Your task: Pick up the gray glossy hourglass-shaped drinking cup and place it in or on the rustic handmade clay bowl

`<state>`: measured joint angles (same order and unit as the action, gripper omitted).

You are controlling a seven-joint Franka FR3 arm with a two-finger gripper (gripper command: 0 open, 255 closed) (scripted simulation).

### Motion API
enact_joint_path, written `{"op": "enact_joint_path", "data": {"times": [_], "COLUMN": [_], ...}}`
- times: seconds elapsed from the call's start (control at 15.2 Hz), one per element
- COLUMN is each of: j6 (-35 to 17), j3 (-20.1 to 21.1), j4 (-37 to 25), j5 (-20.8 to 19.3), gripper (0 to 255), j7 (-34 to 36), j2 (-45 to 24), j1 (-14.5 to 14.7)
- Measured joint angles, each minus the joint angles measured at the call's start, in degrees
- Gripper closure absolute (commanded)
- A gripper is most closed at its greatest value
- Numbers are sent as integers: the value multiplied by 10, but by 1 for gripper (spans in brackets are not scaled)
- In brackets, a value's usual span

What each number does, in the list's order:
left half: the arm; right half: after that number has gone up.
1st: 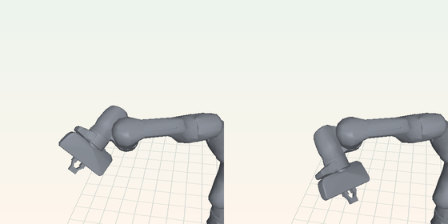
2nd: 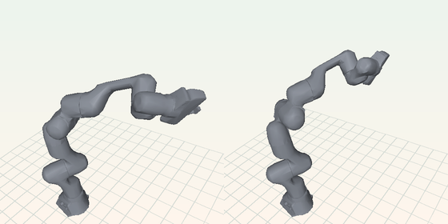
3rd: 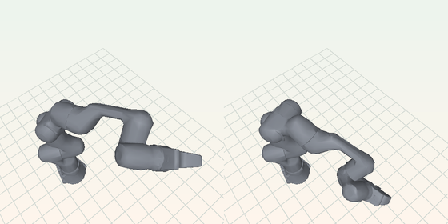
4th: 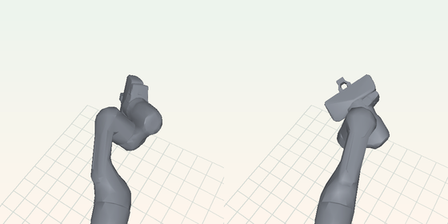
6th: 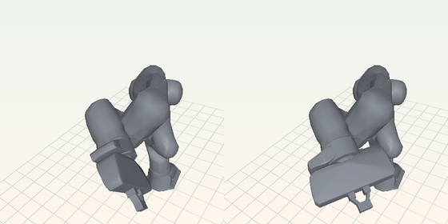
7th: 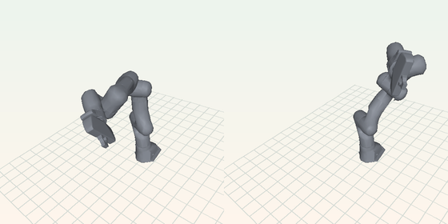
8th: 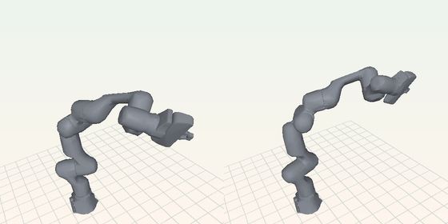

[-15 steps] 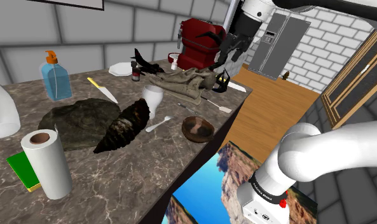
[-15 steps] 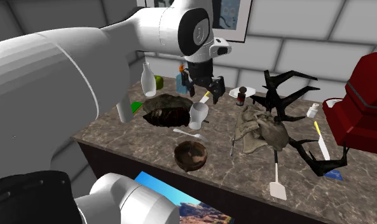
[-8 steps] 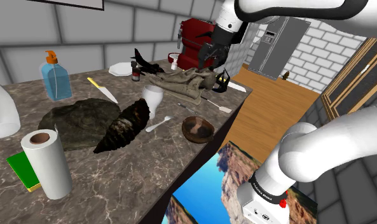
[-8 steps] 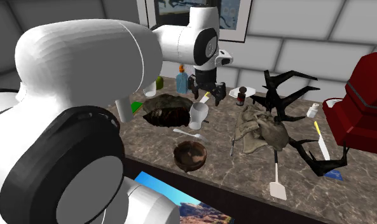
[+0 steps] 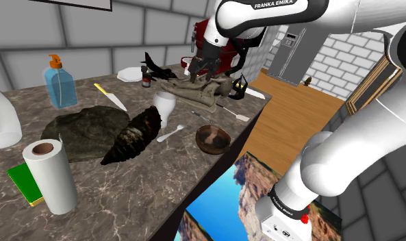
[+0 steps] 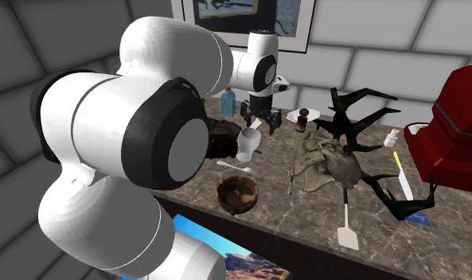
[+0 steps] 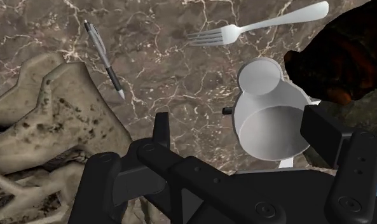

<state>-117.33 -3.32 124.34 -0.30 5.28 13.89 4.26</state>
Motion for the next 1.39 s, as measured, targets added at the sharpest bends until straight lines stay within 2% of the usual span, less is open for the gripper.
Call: {"op": "enact_joint_path", "data": {"times": [0.33, 0.73, 1.39], "j6": [-42, -60, -116], "j3": [0, 4, 8], "j4": [-50, -137, -124], "j5": [22, 47, 54], "gripper": [0, 0, 0], "j7": [-11, -24, -26], "j2": [-107, -228, -273], "j1": [6, 9, 11]}}
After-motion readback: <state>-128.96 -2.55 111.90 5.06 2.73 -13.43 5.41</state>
